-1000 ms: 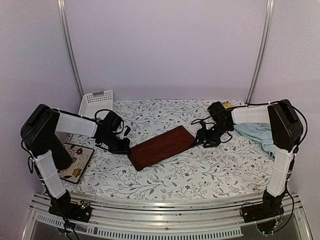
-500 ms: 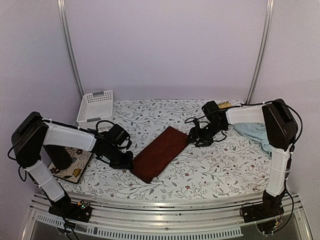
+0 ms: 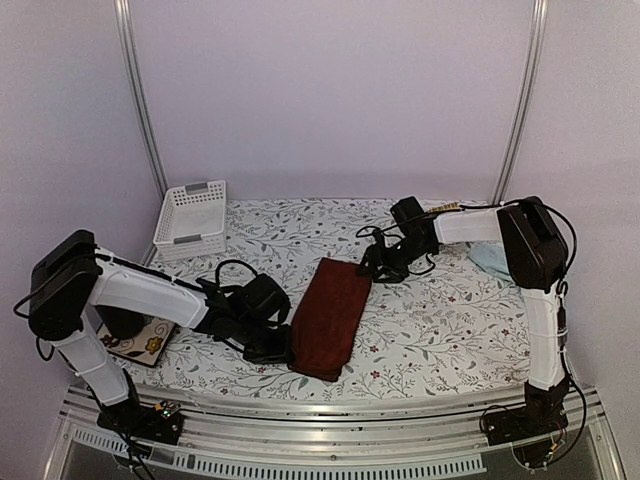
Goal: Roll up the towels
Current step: Rotate the towel at the center of the board.
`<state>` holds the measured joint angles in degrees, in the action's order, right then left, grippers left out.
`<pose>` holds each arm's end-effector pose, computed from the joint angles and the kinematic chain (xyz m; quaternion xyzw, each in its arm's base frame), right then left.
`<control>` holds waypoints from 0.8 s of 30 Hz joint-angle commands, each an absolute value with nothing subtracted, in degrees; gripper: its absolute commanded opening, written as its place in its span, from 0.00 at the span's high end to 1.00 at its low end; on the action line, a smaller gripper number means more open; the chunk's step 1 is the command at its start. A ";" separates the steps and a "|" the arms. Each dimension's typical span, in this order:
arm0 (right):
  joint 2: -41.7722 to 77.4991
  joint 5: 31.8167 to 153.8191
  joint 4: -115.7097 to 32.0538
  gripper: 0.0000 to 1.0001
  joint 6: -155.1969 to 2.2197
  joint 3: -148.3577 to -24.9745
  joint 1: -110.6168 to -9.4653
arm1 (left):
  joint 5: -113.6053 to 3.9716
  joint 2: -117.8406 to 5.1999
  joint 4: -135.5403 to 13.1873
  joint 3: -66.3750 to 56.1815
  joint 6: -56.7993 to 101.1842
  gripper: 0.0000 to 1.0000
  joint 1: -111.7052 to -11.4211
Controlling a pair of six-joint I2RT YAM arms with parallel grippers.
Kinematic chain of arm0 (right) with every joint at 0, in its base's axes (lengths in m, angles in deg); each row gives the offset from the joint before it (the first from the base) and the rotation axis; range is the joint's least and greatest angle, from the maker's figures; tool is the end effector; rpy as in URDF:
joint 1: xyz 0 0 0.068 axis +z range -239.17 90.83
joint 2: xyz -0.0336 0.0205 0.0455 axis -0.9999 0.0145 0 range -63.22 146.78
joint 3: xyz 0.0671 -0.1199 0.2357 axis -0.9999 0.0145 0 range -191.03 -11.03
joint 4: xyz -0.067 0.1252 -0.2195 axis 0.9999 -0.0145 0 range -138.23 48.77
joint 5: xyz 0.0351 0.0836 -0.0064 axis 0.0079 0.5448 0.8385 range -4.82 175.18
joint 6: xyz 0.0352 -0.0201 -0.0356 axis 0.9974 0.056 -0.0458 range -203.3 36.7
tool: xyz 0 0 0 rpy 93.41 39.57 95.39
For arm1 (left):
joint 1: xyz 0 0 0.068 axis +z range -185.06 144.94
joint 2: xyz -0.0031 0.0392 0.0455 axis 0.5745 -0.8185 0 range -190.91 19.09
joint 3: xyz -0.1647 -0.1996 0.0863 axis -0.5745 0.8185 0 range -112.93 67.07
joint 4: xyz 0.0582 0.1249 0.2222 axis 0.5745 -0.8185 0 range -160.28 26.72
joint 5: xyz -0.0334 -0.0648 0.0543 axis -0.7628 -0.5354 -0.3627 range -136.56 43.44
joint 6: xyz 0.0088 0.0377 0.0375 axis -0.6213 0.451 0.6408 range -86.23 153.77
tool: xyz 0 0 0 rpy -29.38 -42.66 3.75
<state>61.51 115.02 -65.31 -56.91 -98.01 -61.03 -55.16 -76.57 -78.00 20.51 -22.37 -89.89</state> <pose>0.3888 0.2280 0.1354 -0.0770 0.9362 0.3297 0.0946 0.1685 -0.2482 0.1323 0.0058 0.9714 -0.2276 0.0678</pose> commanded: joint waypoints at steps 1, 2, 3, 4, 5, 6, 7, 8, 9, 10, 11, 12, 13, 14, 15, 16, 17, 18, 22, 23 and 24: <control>68.88 114.54 -65.09 0.36 -57.64 -104.56 -60.60 | -56.65 -80.99 -76.60 20.13 -27.18 0.90 -94.27; 69.95 114.18 -65.20 0.36 -57.90 -105.99 -60.60 | -56.85 -81.72 -76.14 19.50 -27.24 0.90 -94.91; 70.71 113.86 -65.50 0.36 -58.19 -107.74 -60.60 | -56.97 -82.49 -75.79 18.57 -27.25 0.89 -95.32; 73.30 113.57 -66.05 0.36 -58.73 -109.34 -60.65 | -57.01 -83.30 -75.53 17.81 -27.10 0.88 -95.68; 74.74 113.04 -66.94 0.36 -59.08 -111.38 -60.57 | -56.99 -84.05 -75.48 17.06 -26.97 0.87 -95.94; 76.16 112.41 -67.78 0.36 -59.54 -113.15 -60.60 | -56.89 -84.82 -75.42 16.46 -26.81 0.86 -96.10; 76.86 111.85 -68.50 0.36 -60.03 -114.44 -60.65 | -56.88 -85.61 -75.48 15.98 -26.72 0.85 -96.17; 77.05 110.96 -69.24 0.36 -60.70 -115.62 -60.61 | -56.85 -85.82 -75.44 15.66 -26.69 0.83 -96.23; 76.91 109.98 -70.40 0.36 -61.40 -116.37 -60.60 | -56.79 -85.76 -75.43 15.51 -26.86 0.80 -96.21; 76.20 109.02 -71.41 0.36 -62.01 -116.53 -60.65 | -56.71 -85.28 -75.47 15.56 -27.04 0.76 -96.34; 74.93 107.93 -72.16 0.36 -63.15 -116.12 -60.61 | -56.36 -84.67 -75.55 15.69 -27.19 0.72 -96.47; 73.44 106.79 -72.85 0.35 -63.81 -115.24 -60.60 | -55.91 -83.76 -75.69 15.92 -27.36 0.68 -96.67; 70.91 105.49 -73.17 0.34 -64.71 -113.76 -60.56 | -55.51 -82.95 -75.92 16.18 -27.50 0.65 -96.88; 68.03 104.24 -73.31 0.34 -65.47 -112.08 -60.60 | -55.03 -82.01 -76.25 16.45 -27.59 0.60 -97.18; 65.40 103.13 -73.27 0.33 -66.58 -109.96 -60.60 | -54.54 -81.09 -76.73 16.67 -27.57 0.53 -97.39; 62.69 102.22 -73.19 0.31 -67.38 -107.75 -60.63 | -53.88 -80.17 -77.37 16.90 -27.42 0.46 -97.60; 60.02 101.42 -73.26 0.30 -67.98 -105.65 -60.61 | -53.15 -79.10 -77.89 17.11 -27.26 0.41 -97.83; 57.40 100.64 -73.42 0.29 -69.20 -102.73 -60.65 | -52.42 -77.95 -78.40 17.33 -26.84 0.34 -97.87; 45.57 97.76 -72.98 0.24 -72.54 -93.18 -60.52 | -47.99 -72.43 -79.38 18.35 -22.41 0.19 -98.23; 42.71 96.91 -73.03 0.22 -73.42 -91.10 -60.37 | -47.08 -71.00 -79.10 18.64 -20.09 0.13 -98.25; 39.85 95.88 -73.00 0.19 -74.24 -89.05 -60.20 | -46.30 -69.67 -78.50 18.97 -17.56 0.09 -98.31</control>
